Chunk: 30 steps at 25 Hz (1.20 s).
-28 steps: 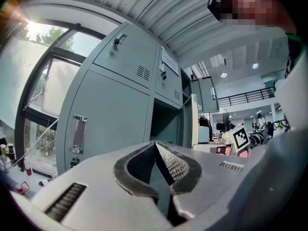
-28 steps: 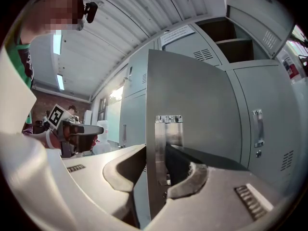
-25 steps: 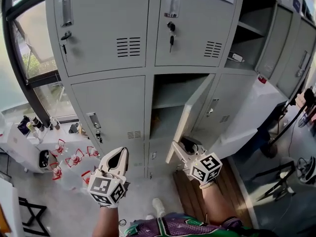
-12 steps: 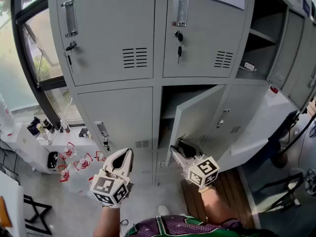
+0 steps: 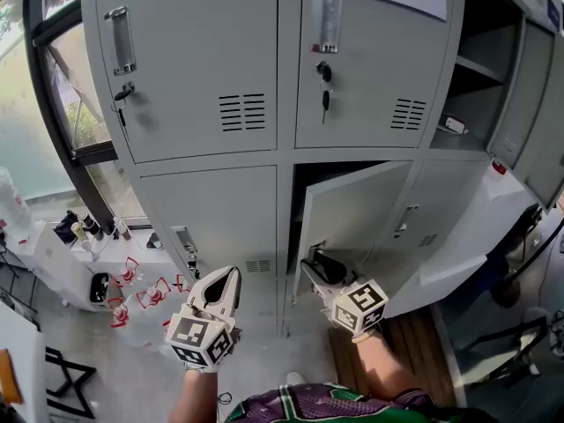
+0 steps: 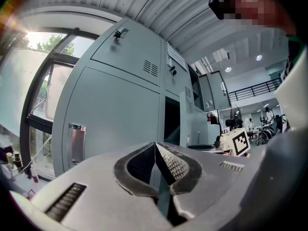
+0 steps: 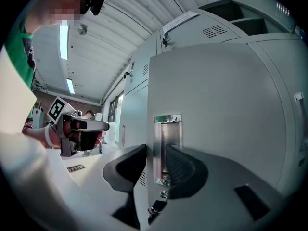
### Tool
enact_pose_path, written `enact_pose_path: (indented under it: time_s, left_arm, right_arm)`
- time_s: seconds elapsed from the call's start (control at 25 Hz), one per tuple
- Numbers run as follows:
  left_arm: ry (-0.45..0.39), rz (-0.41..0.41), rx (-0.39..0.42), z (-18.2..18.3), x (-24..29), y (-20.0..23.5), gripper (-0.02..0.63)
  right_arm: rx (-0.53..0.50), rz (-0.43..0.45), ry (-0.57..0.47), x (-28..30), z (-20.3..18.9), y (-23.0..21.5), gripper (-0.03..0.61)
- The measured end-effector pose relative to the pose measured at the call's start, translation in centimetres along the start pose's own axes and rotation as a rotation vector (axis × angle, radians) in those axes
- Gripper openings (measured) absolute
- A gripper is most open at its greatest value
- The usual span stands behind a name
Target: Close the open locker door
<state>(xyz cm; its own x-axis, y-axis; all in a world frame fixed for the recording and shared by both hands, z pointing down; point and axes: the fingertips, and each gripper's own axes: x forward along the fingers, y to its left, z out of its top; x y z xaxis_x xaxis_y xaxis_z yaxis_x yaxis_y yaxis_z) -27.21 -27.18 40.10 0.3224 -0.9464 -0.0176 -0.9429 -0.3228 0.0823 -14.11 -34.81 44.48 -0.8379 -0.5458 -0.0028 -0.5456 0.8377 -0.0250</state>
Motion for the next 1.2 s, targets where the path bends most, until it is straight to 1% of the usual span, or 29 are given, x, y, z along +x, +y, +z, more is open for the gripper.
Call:
enact_pose_path:
  time_s: [0.44, 0.64, 0.76, 1.2]
  left_arm:
    - [0.006, 0.049, -0.004, -0.1, -0.3, 1.9, 0.023]
    - [0.003, 0.051, -0.019, -0.1, -0.2, 2.2, 0.023]
    - [0.004, 0.052, -0.018, -0.1, 0.0, 2.3, 0.023]
    - [0.012, 0.071, -0.02, -0.3, 0.5, 3.3, 0.023]
  right_arm:
    - [0.01, 0.011, -0.003, 2.5, 0.1, -1.0, 0.103]
    - [0.019, 0.004, -0.002, 3.3, -0.1, -1.4, 0.09]
    - [0.027, -0.014, 0.005, 3.6, -0.3, -2.0, 0.043]
    - [0.036, -0.021, 0.003, 4.8, -0.3, -3.2, 0.037]
